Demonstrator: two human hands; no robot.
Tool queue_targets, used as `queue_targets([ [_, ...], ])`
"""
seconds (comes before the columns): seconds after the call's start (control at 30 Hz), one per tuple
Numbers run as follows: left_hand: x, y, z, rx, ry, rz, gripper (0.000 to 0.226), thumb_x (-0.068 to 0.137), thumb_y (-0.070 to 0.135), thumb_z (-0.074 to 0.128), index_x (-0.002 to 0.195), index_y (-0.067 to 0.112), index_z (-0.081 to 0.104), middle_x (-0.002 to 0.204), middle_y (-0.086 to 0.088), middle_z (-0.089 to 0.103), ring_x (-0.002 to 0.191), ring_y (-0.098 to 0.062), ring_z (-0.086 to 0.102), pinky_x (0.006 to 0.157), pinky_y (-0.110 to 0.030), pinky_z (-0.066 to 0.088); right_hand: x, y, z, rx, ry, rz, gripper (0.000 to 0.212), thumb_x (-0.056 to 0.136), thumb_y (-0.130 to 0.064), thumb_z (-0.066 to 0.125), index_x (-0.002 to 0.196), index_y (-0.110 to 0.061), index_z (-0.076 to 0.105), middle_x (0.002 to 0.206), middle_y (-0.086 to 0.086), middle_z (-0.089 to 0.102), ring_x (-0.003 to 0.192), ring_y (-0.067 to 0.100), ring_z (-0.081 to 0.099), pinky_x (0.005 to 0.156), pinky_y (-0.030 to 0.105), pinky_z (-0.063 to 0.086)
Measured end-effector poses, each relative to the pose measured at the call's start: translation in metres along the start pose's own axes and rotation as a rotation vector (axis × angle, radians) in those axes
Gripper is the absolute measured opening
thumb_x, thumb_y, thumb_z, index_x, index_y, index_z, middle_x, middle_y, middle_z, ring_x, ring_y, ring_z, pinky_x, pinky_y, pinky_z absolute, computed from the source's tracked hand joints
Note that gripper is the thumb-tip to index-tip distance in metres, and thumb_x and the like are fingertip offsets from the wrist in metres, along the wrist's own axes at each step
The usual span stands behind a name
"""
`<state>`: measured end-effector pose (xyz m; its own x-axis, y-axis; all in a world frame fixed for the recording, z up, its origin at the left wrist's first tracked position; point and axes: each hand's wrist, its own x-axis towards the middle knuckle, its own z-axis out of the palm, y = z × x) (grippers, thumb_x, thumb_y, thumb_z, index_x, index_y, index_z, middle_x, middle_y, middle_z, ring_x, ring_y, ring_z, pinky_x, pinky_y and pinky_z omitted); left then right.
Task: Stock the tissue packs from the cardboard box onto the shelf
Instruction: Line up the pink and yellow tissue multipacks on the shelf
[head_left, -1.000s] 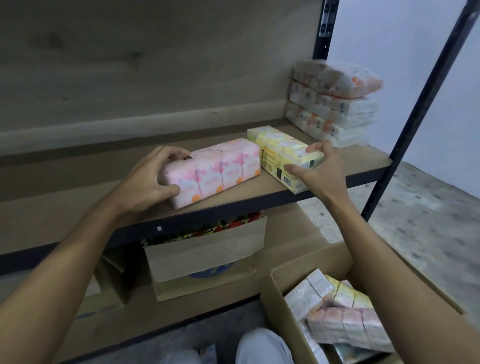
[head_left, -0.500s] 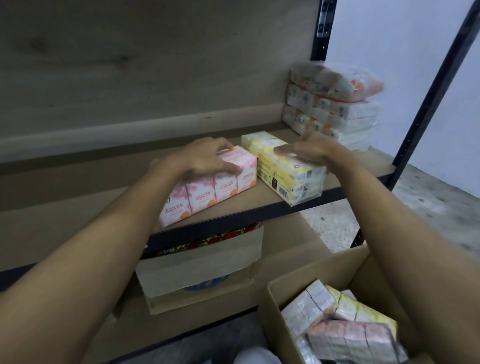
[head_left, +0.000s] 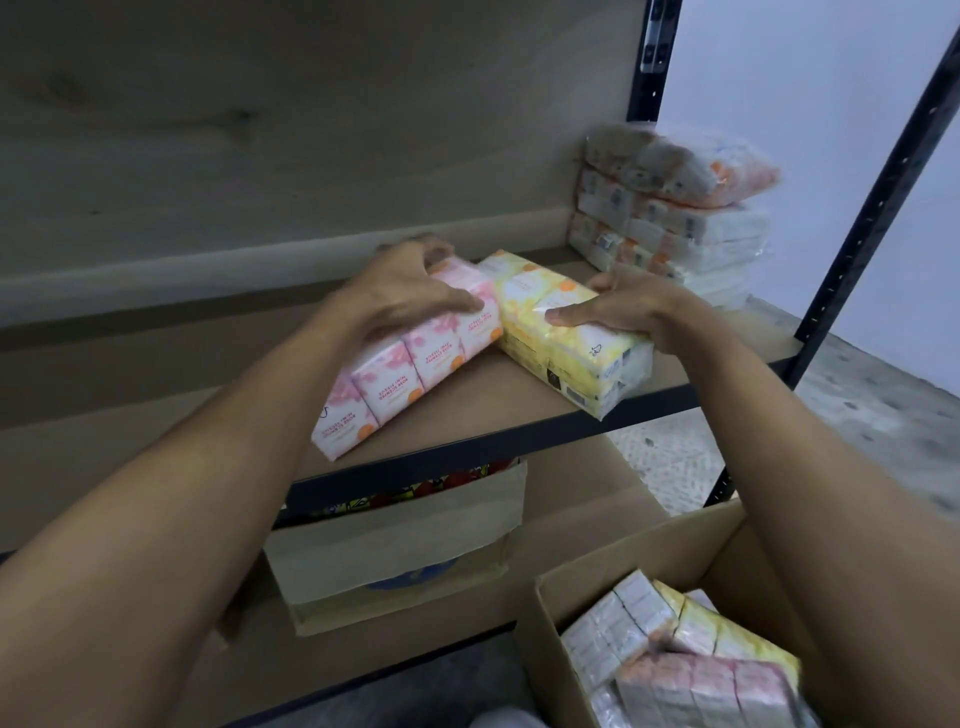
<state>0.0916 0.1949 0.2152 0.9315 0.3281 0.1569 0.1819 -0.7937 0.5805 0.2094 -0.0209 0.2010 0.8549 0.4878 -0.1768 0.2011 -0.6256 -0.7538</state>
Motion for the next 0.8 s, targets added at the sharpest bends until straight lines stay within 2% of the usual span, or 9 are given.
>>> queue_targets([
  [0.1, 0.0, 0.001, -0.028, -0.067, 0.103, -0.015, 0.08, 0.073, 0.047, 0.077, 0.142, 0.031, 0.042, 0.136, 0.0, 0.052, 0.102, -0.01, 0.05, 0.084, -0.023, 0.04, -0.005, -0.004, -0.004, -0.062, 0.139, -0.111, 0.041, 0.065, -0.036, 0.087, 0.097, -0.02, 0.066, 0.091, -0.001, 0.069, 0.08, 0.014, 0.066, 0.076, 0.029, 0.054],
  [0.17, -0.002, -0.002, -0.046, -0.183, 0.204, -0.024, 0.078, 0.07, 0.045, 0.08, 0.14, 0.034, 0.045, 0.126, 0.002, 0.056, 0.1, -0.01, 0.057, 0.082, -0.022, 0.046, -0.006, -0.004, -0.006, -0.093, 0.219, -0.168, 0.042, 0.062, -0.036, 0.089, 0.095, -0.025, 0.066, 0.095, -0.004, 0.066, 0.087, 0.014, 0.063, 0.082, 0.03, 0.052],
  [0.27, -0.01, -0.011, -0.068, -0.403, 0.352, -0.035, 0.072, 0.068, 0.037, 0.083, 0.132, 0.032, 0.05, 0.111, 0.01, 0.061, 0.09, -0.003, 0.061, 0.067, -0.021, 0.049, -0.006, -0.002, -0.006, -0.144, 0.287, -0.239, 0.05, 0.059, -0.034, 0.09, 0.103, -0.028, 0.067, 0.1, -0.009, 0.063, 0.094, 0.014, 0.061, 0.09, 0.034, 0.051],
  [0.33, -0.016, -0.022, -0.075, -0.539, 0.444, -0.048, 0.067, 0.064, 0.035, 0.085, 0.122, 0.032, 0.052, 0.108, 0.013, 0.065, 0.093, -0.007, 0.064, 0.066, -0.025, 0.051, -0.005, 0.0, -0.005, -0.163, 0.319, -0.278, 0.054, 0.056, -0.036, 0.09, 0.105, -0.03, 0.068, 0.101, -0.011, 0.064, 0.096, 0.013, 0.062, 0.09, 0.037, 0.052],
  [0.43, -0.032, -0.046, -0.069, -0.751, 0.574, -0.023, 0.061, 0.063, 0.023, 0.085, 0.112, 0.029, 0.049, 0.104, 0.012, 0.066, 0.09, -0.01, 0.067, 0.065, -0.028, 0.052, -0.004, 0.003, 0.001, -0.222, 0.336, -0.328, 0.057, 0.057, -0.036, 0.09, 0.109, -0.03, 0.068, 0.1, -0.014, 0.063, 0.096, 0.008, 0.059, 0.089, 0.033, 0.049],
  [0.57, -0.051, -0.082, -0.058, -1.054, 0.73, 0.119, 0.055, 0.065, 0.012, 0.079, 0.107, 0.024, 0.046, 0.111, 0.002, 0.061, 0.087, -0.011, 0.067, 0.058, -0.029, 0.052, -0.007, 0.003, 0.009, -0.273, 0.325, -0.393, 0.058, 0.057, -0.035, 0.09, 0.11, -0.032, 0.068, 0.101, -0.015, 0.065, 0.094, 0.004, 0.058, 0.084, 0.028, 0.048],
  [0.67, -0.065, -0.106, -0.057, -1.184, 0.79, 0.107, 0.053, 0.07, 0.008, 0.073, 0.108, 0.022, 0.04, 0.114, -0.003, 0.057, 0.087, -0.016, 0.065, 0.052, -0.027, 0.05, -0.008, 0.002, 0.018, -0.261, 0.303, -0.432, 0.056, 0.057, -0.033, 0.09, 0.109, -0.034, 0.068, 0.1, -0.018, 0.064, 0.096, 0.003, 0.06, 0.085, 0.028, 0.049],
  [0.8, -0.086, -0.139, -0.056, -1.265, 0.775, 0.038, 0.053, 0.068, 0.006, 0.071, 0.105, 0.022, 0.037, 0.123, -0.012, 0.052, 0.097, -0.022, 0.061, 0.065, -0.033, 0.05, -0.008, -0.001, 0.03, -0.258, 0.265, -0.461, 0.056, 0.057, -0.031, 0.091, 0.106, -0.038, 0.067, 0.096, -0.022, 0.063, 0.094, -0.001, 0.059, 0.083, 0.027, 0.05],
])
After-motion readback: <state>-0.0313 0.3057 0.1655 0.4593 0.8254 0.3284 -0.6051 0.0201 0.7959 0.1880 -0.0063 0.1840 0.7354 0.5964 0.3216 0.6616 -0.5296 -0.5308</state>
